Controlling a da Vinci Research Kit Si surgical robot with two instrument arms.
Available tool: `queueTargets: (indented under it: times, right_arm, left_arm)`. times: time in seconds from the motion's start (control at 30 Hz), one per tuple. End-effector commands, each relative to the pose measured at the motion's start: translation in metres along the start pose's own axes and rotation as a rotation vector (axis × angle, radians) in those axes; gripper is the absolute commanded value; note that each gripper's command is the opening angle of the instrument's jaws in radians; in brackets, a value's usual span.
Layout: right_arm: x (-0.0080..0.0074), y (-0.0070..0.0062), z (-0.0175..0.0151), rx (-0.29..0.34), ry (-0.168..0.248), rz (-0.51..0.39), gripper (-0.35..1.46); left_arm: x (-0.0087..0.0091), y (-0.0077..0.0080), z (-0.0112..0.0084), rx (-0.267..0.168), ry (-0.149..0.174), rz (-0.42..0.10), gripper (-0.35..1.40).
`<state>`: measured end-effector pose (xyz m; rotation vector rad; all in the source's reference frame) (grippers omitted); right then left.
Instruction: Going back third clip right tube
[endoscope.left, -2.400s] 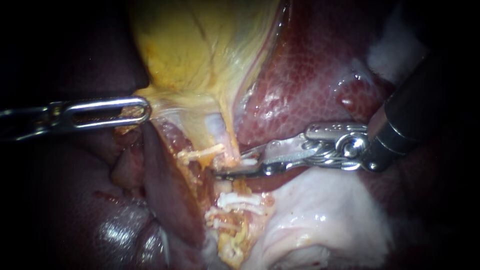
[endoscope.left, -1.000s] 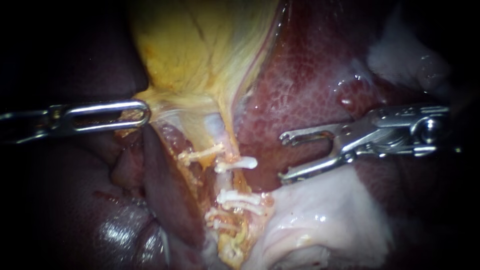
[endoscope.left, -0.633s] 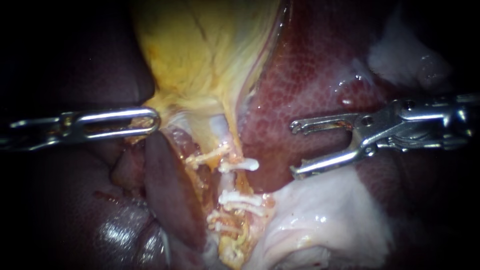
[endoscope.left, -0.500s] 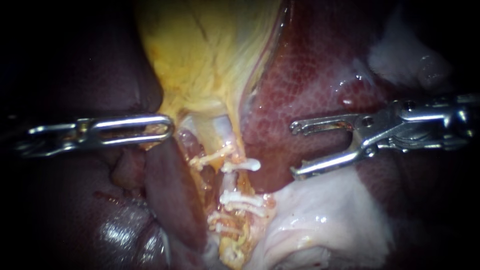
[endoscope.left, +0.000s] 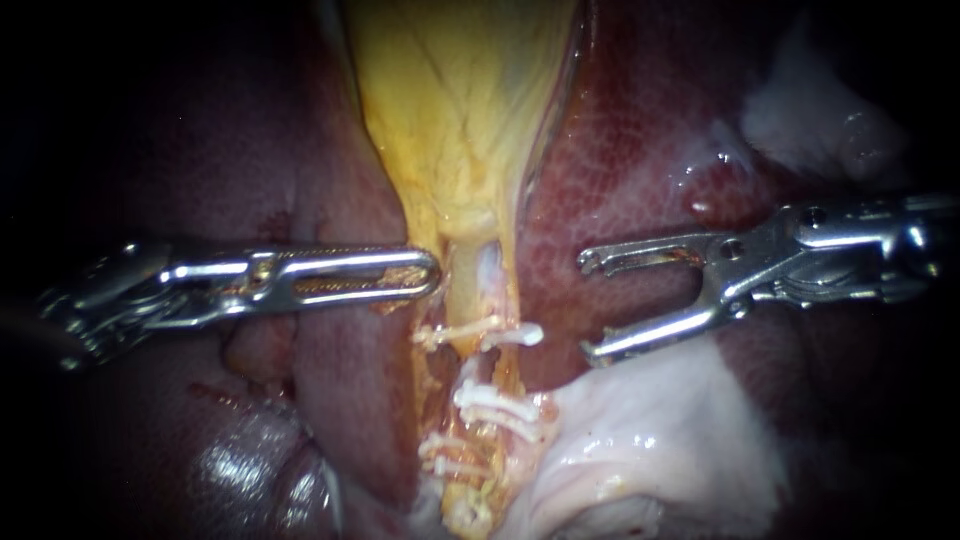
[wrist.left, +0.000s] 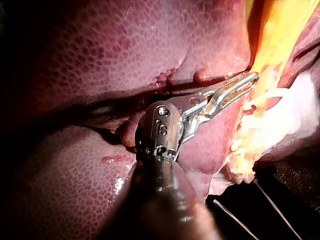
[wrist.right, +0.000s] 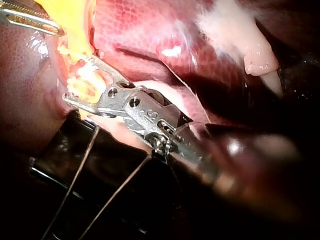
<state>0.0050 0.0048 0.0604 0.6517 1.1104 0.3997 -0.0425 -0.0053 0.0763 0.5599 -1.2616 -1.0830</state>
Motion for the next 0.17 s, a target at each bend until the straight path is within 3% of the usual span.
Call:
queueTargets:
  times: [0.03, 0.17]
  right_arm:
    - [0.0000, -0.0001, 0.0000, 0.000, 0.002, 0.001, 0.60]
    - [0.0000, -0.0001, 0.0000, 0.003, 0.001, 0.000, 0.60]
  left_arm:
    - [-0.0001, 0.0000, 0.0000, 0.001, 0.000, 0.000, -0.35]
    - [-0.0001, 0.0000, -0.0001, 0.001, 0.000, 0.000, -0.35]
